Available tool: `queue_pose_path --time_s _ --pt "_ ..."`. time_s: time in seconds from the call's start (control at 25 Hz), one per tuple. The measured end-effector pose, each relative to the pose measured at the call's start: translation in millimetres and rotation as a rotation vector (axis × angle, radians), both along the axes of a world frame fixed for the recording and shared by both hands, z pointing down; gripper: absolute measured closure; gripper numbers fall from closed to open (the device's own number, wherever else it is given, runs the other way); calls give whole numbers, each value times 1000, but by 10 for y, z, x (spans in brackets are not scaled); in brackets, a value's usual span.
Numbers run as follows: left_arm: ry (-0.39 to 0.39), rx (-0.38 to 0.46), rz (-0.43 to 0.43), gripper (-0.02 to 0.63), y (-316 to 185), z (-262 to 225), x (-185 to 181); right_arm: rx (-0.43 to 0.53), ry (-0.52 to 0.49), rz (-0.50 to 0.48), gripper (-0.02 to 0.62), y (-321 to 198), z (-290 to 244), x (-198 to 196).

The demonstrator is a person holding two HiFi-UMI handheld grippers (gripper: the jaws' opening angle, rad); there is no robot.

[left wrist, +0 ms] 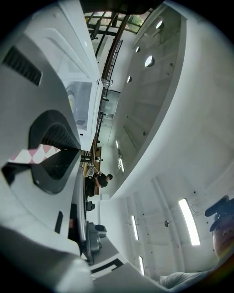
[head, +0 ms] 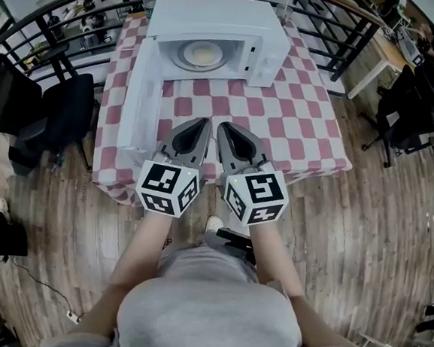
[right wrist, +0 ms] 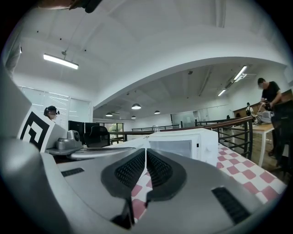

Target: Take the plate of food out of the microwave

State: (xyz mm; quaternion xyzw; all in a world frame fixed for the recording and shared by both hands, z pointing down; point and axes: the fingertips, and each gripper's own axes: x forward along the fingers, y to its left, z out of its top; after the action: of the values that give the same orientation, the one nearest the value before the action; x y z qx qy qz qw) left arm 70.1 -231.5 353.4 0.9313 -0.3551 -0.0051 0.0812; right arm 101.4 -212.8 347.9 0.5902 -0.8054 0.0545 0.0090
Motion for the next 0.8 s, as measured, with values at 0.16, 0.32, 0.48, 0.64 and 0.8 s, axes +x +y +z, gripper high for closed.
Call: queue_pose_path --time_s 0.16,0.32,0.48,0.64,0.8 --pt "4 1 -38 603 -195 -3 109 -5 -7 -26 566 -211 -2 141" --pt "2 0 -76 603 -363 17 179 -11 -13 -57 566 -395 14 242" --pt "-2 -4 -108 603 -478 38 209 -8 -15 -56 566 -524 30 325" --pt "-3 -8 -129 603 -559 56 223 -17 -26 -57 566 -610 63 367" --pt "1 -12 -139 603 -633 82 228 -37 -45 -64 558 -673 128 388"
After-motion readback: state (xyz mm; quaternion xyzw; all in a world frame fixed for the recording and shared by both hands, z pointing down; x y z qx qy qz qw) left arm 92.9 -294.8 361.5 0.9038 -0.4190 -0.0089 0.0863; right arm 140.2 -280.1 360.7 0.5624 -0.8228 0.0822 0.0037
